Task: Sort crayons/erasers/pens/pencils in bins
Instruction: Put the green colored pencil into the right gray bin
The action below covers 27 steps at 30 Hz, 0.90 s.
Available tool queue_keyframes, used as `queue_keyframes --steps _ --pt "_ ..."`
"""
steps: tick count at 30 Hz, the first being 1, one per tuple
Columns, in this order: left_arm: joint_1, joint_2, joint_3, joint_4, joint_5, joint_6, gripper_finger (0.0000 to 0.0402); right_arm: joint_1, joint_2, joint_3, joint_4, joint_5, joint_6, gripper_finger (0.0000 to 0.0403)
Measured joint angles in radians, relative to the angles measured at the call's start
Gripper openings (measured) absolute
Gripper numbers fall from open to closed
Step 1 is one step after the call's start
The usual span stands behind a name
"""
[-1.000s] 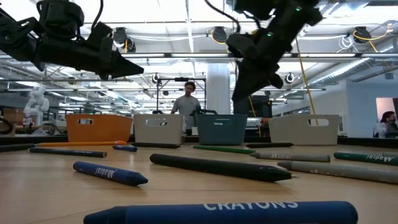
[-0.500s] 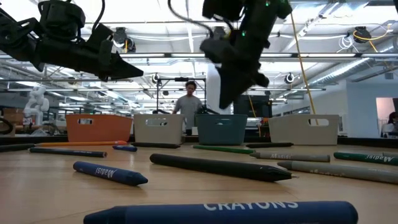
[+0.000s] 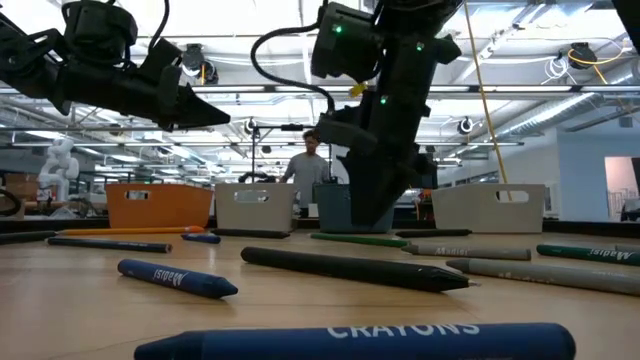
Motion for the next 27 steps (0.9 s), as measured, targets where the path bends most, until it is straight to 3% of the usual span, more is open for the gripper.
queue_keyframes --steps 4,9,27 --pt "0.0 0.0 0.0 -0.001 0.0 0.0 0.0026 0.0 0.02 0.0 0.023 0.004 -0.001 0.0147" --pt "0.0 0.0 0.0 -0.015 0.0 0.003 0.0026 0.0 0.031 -0.017 0.022 0.05 0.0 0.0153" --pt "0.0 0.0 0.0 -0.024 0.0 0.003 0.0026 -0.03 0.013 -0.165 0.012 0.033 0.031 0.0044"
